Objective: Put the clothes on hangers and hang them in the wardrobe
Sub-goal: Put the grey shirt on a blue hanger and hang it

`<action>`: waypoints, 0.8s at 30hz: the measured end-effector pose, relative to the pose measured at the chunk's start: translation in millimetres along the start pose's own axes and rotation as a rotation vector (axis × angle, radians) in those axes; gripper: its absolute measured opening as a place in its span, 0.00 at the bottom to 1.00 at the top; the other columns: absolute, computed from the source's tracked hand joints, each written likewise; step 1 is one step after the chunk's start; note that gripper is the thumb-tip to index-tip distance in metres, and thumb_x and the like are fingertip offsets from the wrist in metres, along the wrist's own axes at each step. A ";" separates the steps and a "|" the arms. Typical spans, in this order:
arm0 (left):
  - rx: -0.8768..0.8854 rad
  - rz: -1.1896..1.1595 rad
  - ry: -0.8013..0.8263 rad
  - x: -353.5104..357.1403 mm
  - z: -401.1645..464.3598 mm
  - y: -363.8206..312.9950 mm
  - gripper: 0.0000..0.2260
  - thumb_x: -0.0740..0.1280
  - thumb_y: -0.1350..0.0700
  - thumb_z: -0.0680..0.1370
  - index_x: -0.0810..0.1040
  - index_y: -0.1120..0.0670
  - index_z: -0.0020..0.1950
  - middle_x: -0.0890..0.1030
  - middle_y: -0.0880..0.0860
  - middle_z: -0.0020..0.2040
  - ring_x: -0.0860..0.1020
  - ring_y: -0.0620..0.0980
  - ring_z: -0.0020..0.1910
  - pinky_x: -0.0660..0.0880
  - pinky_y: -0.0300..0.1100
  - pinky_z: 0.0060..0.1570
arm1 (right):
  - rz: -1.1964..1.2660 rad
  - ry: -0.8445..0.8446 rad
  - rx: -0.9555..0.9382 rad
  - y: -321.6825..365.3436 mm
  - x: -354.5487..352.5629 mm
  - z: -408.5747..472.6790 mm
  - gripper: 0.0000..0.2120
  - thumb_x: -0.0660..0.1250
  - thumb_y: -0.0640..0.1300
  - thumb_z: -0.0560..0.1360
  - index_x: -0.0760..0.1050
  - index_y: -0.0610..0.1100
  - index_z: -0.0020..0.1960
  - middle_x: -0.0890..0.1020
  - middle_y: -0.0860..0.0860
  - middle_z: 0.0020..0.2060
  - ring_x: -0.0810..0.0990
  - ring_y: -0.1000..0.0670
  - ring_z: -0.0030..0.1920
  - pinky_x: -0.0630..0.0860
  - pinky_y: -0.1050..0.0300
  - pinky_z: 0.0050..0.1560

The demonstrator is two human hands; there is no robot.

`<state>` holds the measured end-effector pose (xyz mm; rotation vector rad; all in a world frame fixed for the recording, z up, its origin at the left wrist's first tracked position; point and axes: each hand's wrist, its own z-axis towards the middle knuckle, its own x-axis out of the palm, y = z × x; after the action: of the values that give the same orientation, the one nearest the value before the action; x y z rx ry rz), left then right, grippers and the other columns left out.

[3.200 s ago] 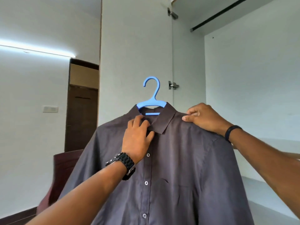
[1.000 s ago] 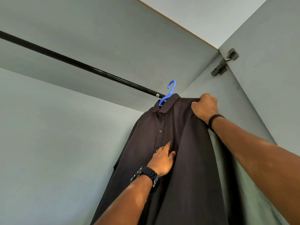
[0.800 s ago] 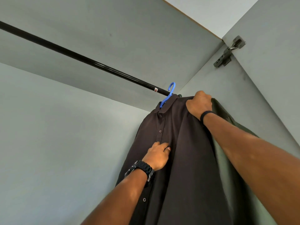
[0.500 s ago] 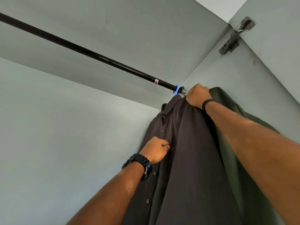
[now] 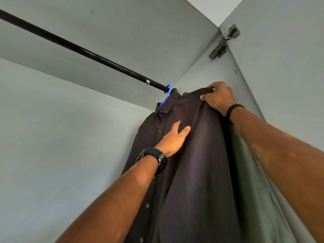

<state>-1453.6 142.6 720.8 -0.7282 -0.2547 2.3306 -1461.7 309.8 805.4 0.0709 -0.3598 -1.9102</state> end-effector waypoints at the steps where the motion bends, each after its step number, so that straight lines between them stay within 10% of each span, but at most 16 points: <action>1: 0.009 0.016 0.012 4.3 -0.7 -5.5 0.28 0.53 0.40 0.81 0.50 0.47 0.78 0.62 0.53 0.76 0.62 0.53 0.74 0.59 0.47 0.72 | -0.010 0.006 0.003 2.3 -5.9 -4.4 0.17 0.71 0.39 0.72 0.76 0.38 0.61 0.75 0.41 0.61 0.76 0.43 0.58 0.71 0.61 0.51; 7: -0.029 0.087 0.088 22.6 -26.2 -16.0 0.25 0.53 0.43 0.82 0.57 0.51 0.77 0.64 0.53 0.75 0.64 0.54 0.73 0.62 0.47 0.71 | -0.118 0.304 0.184 -3.3 -31.6 -48.5 0.17 0.71 0.38 0.71 0.71 0.38 0.57 0.77 0.40 0.54 0.76 0.47 0.37 0.71 0.60 0.23; 16: -0.005 -0.199 -0.087 33.7 -119.9 -33.3 0.18 0.57 0.57 0.82 0.68 0.46 0.71 0.73 0.50 0.68 0.71 0.46 0.66 0.65 0.35 0.60 | 0.137 0.048 0.208 -5.1 -44.3 -162.0 0.20 0.73 0.38 0.69 0.71 0.44 0.58 0.75 0.49 0.50 0.80 0.42 0.49 0.78 0.44 0.54; 24: -0.174 -0.200 -0.149 33.3 -230.7 -55.9 0.15 0.58 0.59 0.81 0.72 0.46 0.66 0.80 0.45 0.56 0.78 0.43 0.55 0.74 0.49 0.61 | 0.400 0.129 0.408 23.2 -78.6 -276.1 0.10 0.69 0.33 0.72 0.75 0.46 0.48 0.76 0.52 0.40 0.80 0.47 0.41 0.78 0.62 0.36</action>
<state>-1313.1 203.6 536.3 -0.5823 -0.5771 2.1911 -1351.1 315.8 539.5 0.3634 -0.6225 -1.4088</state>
